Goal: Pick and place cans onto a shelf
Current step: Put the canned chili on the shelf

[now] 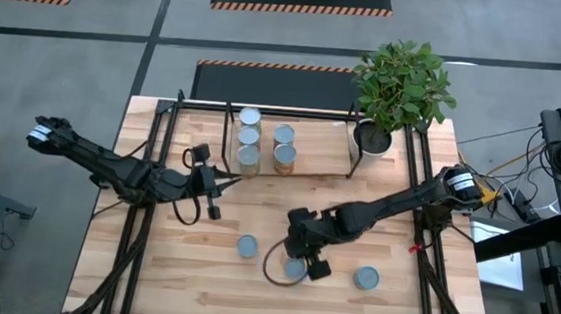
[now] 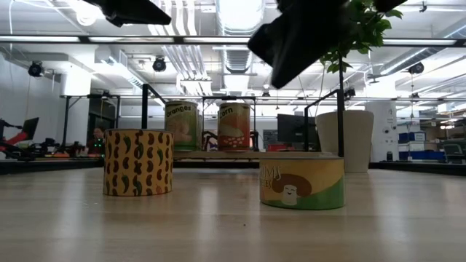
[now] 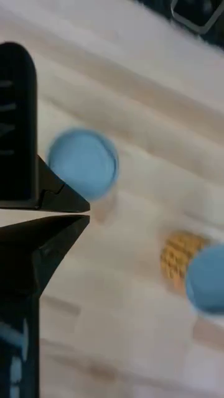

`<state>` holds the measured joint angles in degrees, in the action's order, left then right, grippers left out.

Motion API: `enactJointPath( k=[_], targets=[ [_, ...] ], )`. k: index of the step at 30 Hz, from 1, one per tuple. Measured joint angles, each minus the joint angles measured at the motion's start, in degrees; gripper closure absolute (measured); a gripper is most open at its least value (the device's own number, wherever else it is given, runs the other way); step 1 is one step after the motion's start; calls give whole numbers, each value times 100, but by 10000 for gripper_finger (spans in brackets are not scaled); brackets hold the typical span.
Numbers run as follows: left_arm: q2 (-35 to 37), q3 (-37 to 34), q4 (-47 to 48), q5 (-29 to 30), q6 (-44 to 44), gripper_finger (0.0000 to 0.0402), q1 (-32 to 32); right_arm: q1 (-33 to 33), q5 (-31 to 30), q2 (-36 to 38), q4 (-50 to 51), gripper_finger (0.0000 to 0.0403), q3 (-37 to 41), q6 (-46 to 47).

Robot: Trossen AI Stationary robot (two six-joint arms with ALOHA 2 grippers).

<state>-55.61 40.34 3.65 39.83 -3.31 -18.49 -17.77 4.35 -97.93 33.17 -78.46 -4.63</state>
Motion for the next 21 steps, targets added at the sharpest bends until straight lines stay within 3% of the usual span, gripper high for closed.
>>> enactJointPath(
  k=[10, 21],
  targets=[
    [0, 16, -366, 9, 750, 387, -30, -773, -675, 0, -384, 394, 172, 373],
    [0, 24, -612, 9, 1000, 387, -32, -830, -1184, -5, -818, 387, 723, 1277]
  ],
)
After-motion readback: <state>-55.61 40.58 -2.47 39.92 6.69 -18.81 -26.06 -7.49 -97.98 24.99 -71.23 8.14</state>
